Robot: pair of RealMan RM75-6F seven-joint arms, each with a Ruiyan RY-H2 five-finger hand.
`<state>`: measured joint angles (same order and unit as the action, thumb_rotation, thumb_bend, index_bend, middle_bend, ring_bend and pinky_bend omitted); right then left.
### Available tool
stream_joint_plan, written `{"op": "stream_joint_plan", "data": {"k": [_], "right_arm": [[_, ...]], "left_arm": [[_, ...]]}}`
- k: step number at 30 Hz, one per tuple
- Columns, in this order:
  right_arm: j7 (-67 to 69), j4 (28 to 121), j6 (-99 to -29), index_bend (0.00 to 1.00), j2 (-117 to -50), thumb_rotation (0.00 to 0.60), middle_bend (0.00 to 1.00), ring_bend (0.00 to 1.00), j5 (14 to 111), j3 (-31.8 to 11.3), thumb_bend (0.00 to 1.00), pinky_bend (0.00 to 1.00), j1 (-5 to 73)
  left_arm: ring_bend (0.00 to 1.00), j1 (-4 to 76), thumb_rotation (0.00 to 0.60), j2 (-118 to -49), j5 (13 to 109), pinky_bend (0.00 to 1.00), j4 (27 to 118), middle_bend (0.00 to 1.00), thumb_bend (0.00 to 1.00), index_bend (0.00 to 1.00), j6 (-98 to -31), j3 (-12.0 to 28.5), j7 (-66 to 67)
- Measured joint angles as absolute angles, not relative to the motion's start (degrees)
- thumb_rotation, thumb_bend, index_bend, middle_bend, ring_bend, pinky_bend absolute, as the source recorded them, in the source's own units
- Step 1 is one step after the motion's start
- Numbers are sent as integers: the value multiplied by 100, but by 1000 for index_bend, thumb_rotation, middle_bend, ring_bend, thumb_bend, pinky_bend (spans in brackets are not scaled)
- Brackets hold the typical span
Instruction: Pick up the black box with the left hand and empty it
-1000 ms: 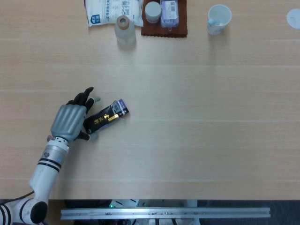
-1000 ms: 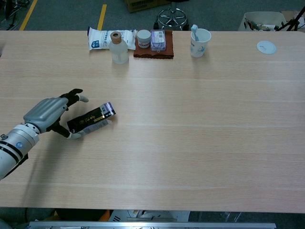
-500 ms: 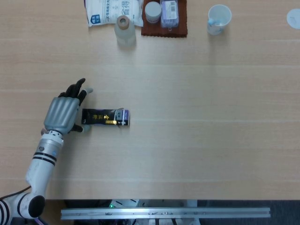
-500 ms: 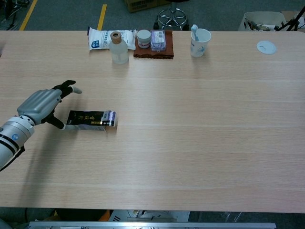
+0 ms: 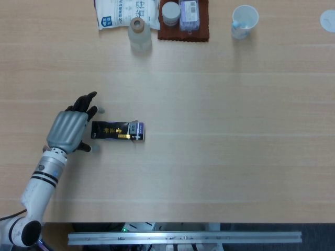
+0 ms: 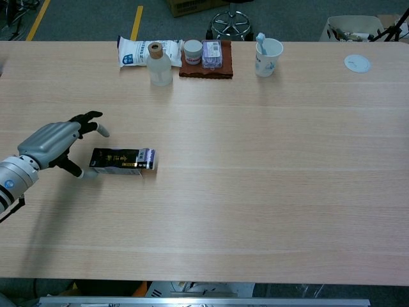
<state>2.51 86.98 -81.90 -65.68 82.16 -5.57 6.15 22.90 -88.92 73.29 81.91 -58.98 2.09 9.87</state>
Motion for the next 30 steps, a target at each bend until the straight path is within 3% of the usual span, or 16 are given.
{"op": "stream_joint_plan", "data": {"k": [12,25,30], "right_arm": [[279,8682,-8193,107,-6567,600,118,49,8199,-553,46,313,596],[281,8674,-8176,108,-6577,600,118,49,8194,-549,47,313,596],[288,8662,-8163,107,-6588,600,118,49,8188,-545,47,313,597]], "left_arm": [[0,2362,600,-8971,7507,132,7973,0,108,257,-5888,161,807],[0,2449,600,-9004,7450,112,7728,0,108,256,-5624,93,703],[0,2454,600,-9015,7495,112,7709,0,203,256,-5641,81,647]]}}
